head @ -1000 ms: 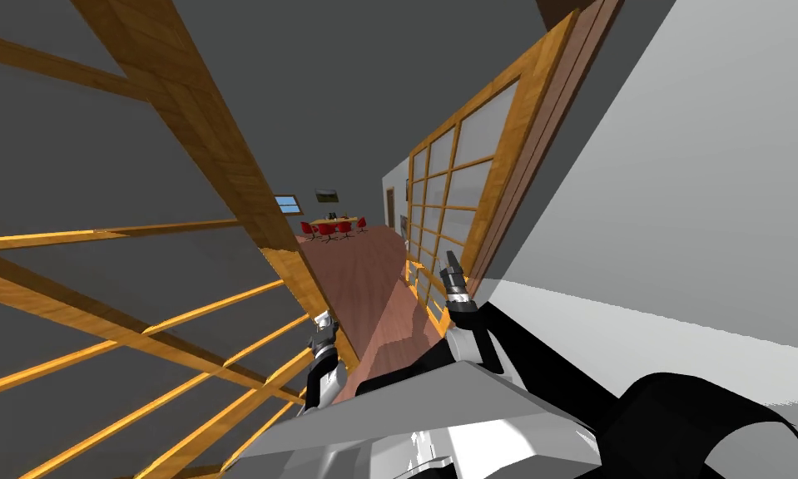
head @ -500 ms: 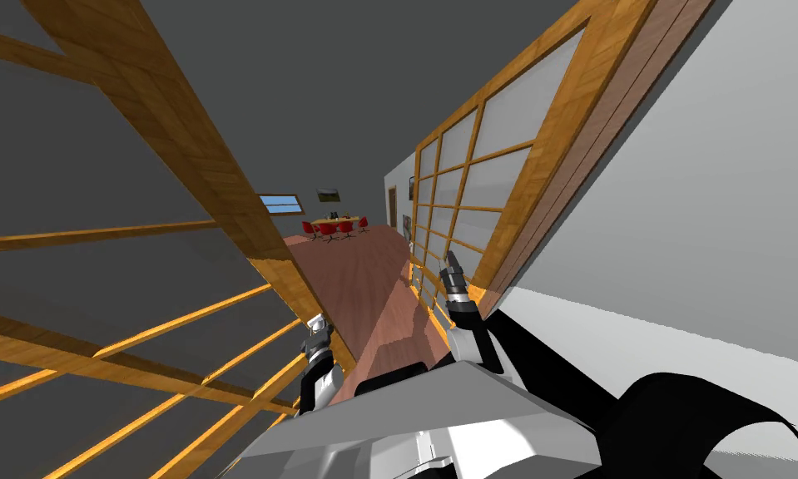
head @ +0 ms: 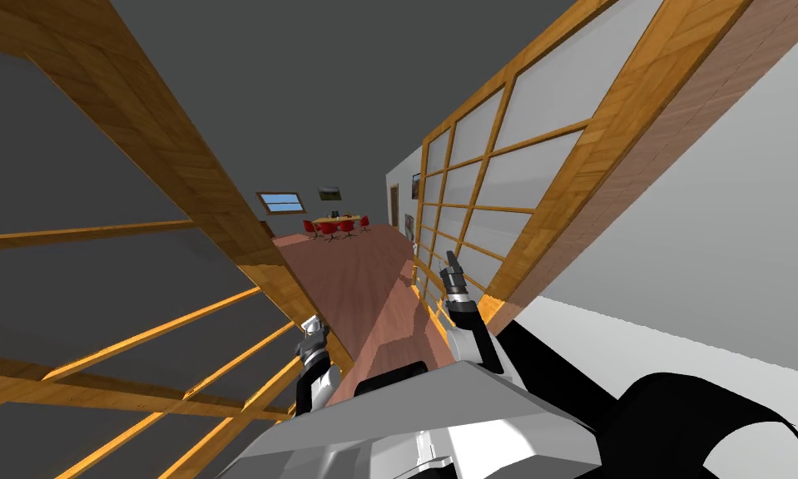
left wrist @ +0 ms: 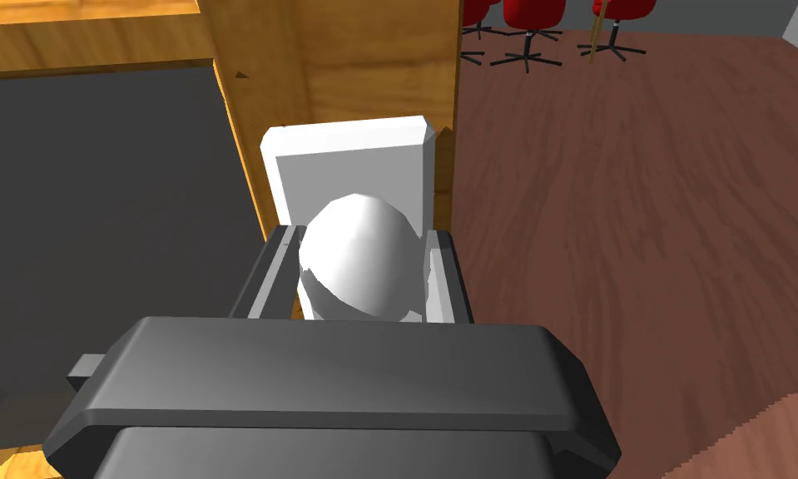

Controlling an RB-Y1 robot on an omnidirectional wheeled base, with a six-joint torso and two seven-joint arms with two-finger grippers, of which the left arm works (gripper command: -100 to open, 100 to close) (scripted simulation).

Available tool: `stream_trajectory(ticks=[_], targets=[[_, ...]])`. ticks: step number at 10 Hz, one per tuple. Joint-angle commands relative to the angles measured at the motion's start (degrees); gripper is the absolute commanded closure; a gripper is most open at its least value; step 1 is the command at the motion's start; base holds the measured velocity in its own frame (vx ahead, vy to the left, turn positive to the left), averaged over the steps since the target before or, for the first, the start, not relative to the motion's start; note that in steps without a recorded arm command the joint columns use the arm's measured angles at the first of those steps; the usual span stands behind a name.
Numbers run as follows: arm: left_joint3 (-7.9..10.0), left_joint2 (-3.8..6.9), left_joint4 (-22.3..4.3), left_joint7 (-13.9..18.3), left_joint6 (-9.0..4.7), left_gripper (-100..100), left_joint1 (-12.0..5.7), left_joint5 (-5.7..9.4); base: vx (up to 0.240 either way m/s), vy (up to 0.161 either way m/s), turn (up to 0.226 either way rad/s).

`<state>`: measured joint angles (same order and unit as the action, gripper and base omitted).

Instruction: Push the door open

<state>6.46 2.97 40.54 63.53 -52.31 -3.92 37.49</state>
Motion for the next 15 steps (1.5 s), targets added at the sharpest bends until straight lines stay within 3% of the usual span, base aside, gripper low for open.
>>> stream_trajectory(ticks=[1, 6, 9, 15], targets=[[1.49, 0.85, 1.69, -0.41, -0.42, 100, 1.36, 0.41, 0.105, 0.008, 0.026], [3.32, 0.21, 2.77, -0.89, -0.55, 100, 2.15, 0.78, 0.100, 0.022, 0.038], [5.06, -0.76, 3.81, -1.34, -0.67, 100, 2.90, 1.14, 0.163, 0.034, 0.065], [8.55, -4.18, 5.88, -2.26, -0.90, 100, 4.40, 1.84, 0.190, 0.029, 0.053]])
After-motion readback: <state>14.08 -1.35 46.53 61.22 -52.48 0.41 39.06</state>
